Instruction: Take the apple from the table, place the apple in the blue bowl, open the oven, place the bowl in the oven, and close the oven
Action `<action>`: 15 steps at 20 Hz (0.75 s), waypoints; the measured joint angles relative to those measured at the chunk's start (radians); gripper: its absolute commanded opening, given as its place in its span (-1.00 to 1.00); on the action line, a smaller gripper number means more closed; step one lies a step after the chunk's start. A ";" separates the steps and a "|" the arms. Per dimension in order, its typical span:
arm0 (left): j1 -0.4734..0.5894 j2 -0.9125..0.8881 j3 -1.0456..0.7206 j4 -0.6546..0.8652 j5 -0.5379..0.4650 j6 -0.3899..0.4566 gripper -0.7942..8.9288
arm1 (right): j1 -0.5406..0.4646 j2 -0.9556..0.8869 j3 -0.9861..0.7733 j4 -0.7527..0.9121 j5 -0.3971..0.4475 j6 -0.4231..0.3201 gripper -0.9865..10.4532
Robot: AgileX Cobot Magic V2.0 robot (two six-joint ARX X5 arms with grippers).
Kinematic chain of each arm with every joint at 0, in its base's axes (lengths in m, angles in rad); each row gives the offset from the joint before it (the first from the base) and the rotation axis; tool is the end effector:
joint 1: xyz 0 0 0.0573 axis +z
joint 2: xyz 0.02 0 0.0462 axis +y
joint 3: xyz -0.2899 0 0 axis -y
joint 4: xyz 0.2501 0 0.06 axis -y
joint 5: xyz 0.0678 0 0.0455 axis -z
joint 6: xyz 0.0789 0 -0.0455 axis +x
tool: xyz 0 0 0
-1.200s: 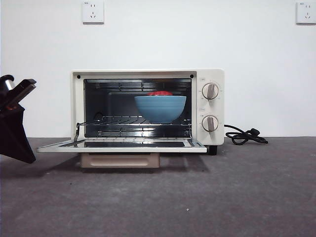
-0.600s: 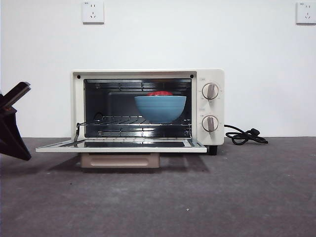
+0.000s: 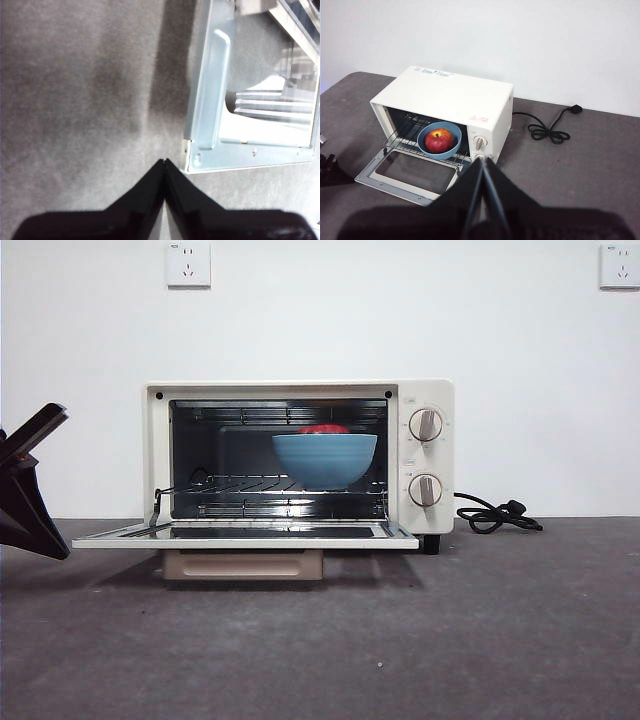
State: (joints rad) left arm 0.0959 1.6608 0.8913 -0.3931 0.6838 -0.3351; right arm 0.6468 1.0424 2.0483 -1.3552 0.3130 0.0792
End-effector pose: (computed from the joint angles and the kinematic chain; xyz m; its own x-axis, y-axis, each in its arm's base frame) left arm 0.3219 -0.0191 0.1429 0.3668 -0.5994 -0.7115 -0.1348 0.7225 -0.6781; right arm 0.0875 0.0356 0.5483 0.8990 0.2930 -0.3256 -0.3198 0.9470 -0.0307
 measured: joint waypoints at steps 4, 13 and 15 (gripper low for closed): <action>-0.002 0.000 0.000 0.016 -0.004 -0.015 -0.85 | 0.000 -0.003 0.000 0.000 0.000 0.005 -0.85; -0.034 0.021 0.000 0.023 -0.021 -0.033 -0.85 | 0.000 -0.022 0.000 0.000 -0.014 0.015 -0.85; -0.041 0.037 0.000 0.028 -0.020 -0.039 -0.85 | 0.000 -0.029 0.000 0.000 -0.021 0.015 -0.85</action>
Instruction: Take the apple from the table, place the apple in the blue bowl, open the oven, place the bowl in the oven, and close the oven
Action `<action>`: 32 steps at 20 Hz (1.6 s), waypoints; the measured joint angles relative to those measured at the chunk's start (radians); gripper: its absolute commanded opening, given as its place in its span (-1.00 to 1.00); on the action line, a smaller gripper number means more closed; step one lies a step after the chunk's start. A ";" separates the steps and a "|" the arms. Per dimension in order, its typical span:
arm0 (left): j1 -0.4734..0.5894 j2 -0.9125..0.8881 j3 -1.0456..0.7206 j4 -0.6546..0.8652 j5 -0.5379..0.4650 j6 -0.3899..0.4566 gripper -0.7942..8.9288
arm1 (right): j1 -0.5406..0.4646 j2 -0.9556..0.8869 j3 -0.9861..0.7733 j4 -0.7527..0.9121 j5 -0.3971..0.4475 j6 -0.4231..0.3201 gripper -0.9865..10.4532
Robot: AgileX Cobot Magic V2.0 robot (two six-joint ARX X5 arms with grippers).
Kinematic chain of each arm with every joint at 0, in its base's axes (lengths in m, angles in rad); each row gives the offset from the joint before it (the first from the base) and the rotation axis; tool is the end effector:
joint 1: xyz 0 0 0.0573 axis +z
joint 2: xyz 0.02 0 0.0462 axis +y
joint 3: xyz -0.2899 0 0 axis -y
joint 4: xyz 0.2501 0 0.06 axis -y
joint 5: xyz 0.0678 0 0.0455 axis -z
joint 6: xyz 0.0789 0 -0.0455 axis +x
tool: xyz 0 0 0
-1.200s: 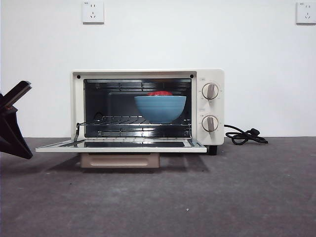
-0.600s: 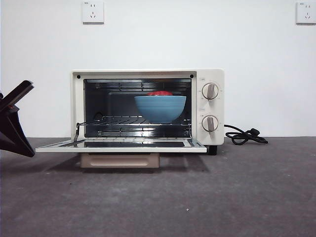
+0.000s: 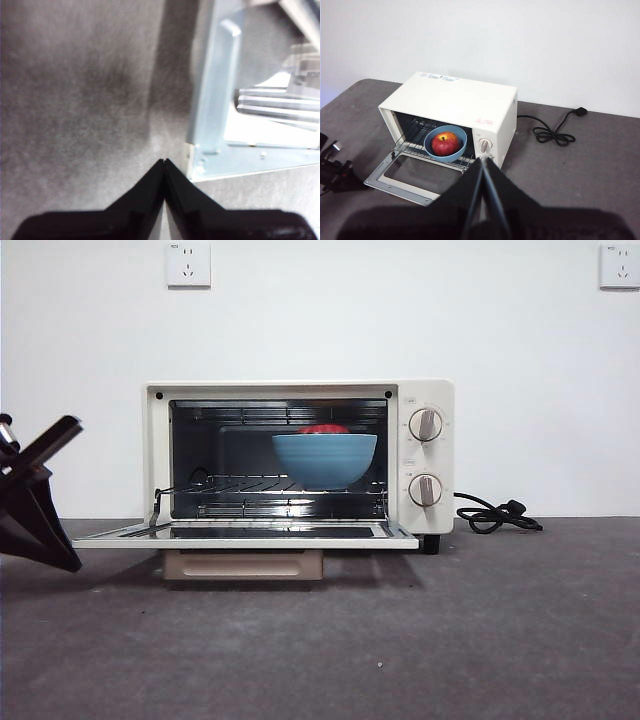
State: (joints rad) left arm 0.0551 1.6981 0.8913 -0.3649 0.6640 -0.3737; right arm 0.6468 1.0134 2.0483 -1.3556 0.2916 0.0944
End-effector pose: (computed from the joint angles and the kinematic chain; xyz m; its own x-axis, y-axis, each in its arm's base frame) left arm 0.3258 -0.0307 0.1322 0.3395 -0.5985 -0.7256 -0.1536 0.7258 -0.6705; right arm 0.0766 0.0294 0.5500 0.8986 0.3183 -0.3019 -0.3342 0.9425 -0.0008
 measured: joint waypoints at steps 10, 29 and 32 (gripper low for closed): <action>-0.003 0.028 -0.002 0.106 0.066 -0.109 -0.85 | 0.000 -0.038 0.000 0.000 -0.012 0.023 -0.85; -0.003 0.008 0.013 0.293 0.212 -0.261 -0.85 | 0.000 -0.046 0.000 0.000 -0.031 0.034 -0.85; -0.004 0.006 0.045 0.299 0.212 -0.283 -0.85 | 0.000 -0.046 0.000 0.000 -0.031 0.034 -0.85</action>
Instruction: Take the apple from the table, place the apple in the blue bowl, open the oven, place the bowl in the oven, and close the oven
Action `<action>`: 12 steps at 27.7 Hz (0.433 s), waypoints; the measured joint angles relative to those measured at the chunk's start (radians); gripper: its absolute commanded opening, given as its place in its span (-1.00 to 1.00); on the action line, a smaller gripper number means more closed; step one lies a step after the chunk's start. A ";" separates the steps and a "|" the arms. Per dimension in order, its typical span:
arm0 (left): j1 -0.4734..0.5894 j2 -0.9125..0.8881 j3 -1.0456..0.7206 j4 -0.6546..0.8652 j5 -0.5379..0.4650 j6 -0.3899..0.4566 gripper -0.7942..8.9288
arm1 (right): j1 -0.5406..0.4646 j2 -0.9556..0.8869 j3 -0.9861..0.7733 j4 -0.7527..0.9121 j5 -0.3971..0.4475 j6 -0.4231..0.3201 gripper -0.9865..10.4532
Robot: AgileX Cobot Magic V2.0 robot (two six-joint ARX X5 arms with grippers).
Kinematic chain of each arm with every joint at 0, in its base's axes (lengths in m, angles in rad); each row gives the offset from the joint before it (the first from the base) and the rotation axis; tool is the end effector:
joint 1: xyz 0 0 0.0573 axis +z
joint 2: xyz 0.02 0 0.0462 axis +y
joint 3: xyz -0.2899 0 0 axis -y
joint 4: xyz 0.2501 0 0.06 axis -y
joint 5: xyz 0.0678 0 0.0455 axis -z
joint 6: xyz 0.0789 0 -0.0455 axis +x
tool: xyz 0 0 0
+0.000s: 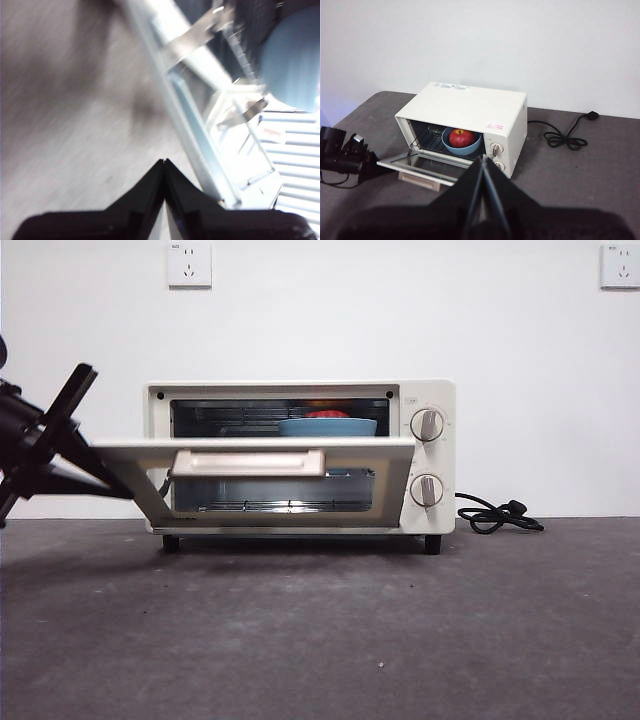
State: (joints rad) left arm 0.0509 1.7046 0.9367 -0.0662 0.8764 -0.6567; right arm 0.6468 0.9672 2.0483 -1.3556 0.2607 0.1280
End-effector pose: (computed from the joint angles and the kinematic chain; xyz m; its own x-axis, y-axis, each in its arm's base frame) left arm 0.3624 -0.0422 0.1726 0.4685 -0.7456 -0.4740 -0.0690 0.5040 -0.8610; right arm 0.0592 0.0192 0.5521 0.8975 0.3548 -0.2619 -0.3535 0.9339 0.0536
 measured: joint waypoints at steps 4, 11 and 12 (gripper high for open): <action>-0.002 0.000 0.057 0.009 0.000 -0.028 -0.85 | 0.000 0.000 0.000 0.000 -0.018 0.000 -0.85; -0.010 -0.005 0.187 0.047 -0.036 -0.078 -0.85 | 0.000 0.000 0.000 0.000 -0.042 0.000 -0.85; -0.013 -0.007 0.208 0.047 -0.054 -0.079 -0.85 | 0.000 0.000 0.000 0.000 -0.042 -0.001 -0.85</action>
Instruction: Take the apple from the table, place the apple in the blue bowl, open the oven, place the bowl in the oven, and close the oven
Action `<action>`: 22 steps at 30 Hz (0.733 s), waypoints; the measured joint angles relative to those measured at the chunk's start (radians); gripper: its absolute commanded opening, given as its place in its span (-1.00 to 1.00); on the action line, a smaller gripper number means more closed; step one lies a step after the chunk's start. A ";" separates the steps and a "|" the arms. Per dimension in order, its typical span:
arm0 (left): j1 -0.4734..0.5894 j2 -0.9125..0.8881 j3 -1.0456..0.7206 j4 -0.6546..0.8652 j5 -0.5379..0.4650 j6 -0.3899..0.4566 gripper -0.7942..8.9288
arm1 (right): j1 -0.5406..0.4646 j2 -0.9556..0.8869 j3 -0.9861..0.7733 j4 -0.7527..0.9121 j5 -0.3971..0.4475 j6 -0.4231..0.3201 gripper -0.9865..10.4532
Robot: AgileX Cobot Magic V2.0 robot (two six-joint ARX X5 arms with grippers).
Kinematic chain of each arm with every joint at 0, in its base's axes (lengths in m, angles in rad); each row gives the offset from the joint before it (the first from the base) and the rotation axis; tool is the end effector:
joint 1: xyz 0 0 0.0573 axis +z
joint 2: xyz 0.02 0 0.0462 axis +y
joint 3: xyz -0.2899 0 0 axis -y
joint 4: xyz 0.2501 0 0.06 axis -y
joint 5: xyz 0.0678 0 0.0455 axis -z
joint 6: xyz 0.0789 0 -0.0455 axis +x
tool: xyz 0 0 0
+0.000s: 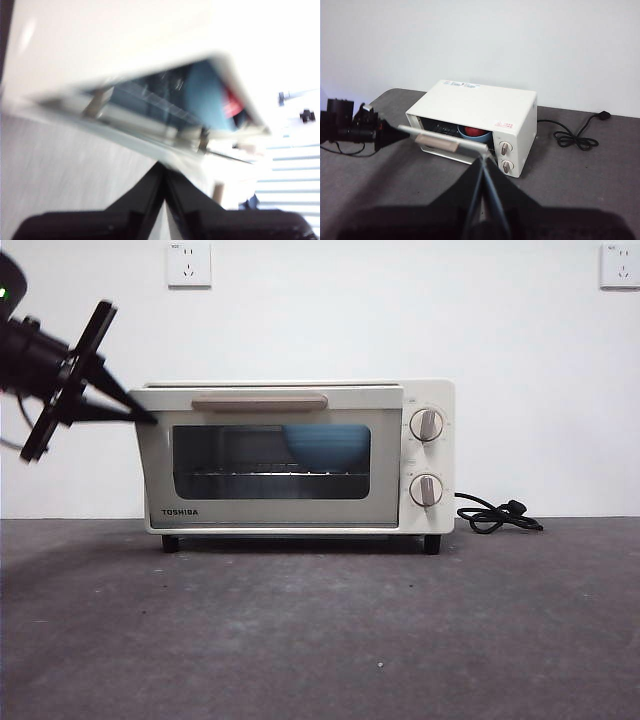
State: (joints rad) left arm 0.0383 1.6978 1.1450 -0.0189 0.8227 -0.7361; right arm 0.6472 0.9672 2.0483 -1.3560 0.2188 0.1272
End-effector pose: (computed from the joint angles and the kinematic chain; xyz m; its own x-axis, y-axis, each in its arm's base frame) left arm 0.4051 -0.0424 0.2451 0.5997 -0.7105 -0.3681 0.0742 0.5073 -0.8585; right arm 0.0578 0.0222 0.5518 0.8804 0.3933 -0.2650 -0.3910 0.9182 0.0636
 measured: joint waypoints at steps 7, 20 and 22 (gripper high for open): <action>-0.015 0.000 0.073 0.005 -0.012 -0.003 -0.85 | 0.000 0.000 0.000 0.000 0.000 0.000 -0.85; -0.023 -0.337 0.074 -0.239 0.056 0.323 -0.84 | 0.000 0.001 0.000 0.000 0.035 0.000 -0.82; -0.017 -0.442 0.074 -0.273 0.061 0.380 -0.85 | 0.000 0.002 0.000 0.000 0.055 0.000 -0.82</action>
State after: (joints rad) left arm 0.0212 1.2556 1.2190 -0.2920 0.8833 -0.3561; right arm 0.6472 0.9695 2.0483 -1.3560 0.2733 0.1272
